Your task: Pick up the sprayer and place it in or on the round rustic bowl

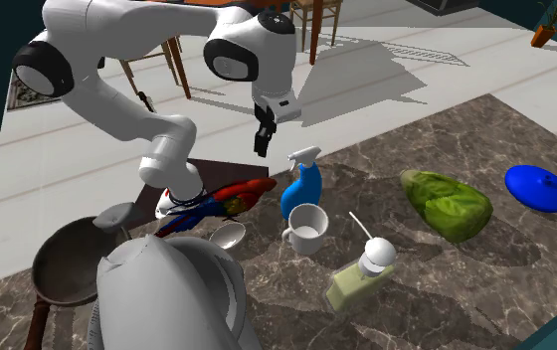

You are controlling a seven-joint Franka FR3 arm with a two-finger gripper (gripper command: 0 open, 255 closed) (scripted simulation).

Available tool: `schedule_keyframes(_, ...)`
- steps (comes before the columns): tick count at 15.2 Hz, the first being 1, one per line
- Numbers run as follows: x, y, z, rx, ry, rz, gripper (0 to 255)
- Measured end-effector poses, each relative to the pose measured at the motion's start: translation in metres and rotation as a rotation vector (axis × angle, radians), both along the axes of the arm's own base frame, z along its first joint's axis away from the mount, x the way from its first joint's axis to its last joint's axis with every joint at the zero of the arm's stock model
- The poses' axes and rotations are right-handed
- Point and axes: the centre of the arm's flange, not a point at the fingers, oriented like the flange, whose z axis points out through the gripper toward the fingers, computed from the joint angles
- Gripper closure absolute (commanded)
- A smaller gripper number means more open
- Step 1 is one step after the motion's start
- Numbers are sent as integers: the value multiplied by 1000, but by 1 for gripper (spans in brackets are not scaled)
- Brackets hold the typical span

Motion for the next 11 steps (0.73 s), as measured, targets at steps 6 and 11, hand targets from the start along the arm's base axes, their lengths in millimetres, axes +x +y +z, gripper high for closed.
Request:
schedule_keyframes(6, -9, -52, 12, 21, -148, 170, 0)
schedule_keyframes(11, -14, -118, 25, 45, -337, 392, 0)
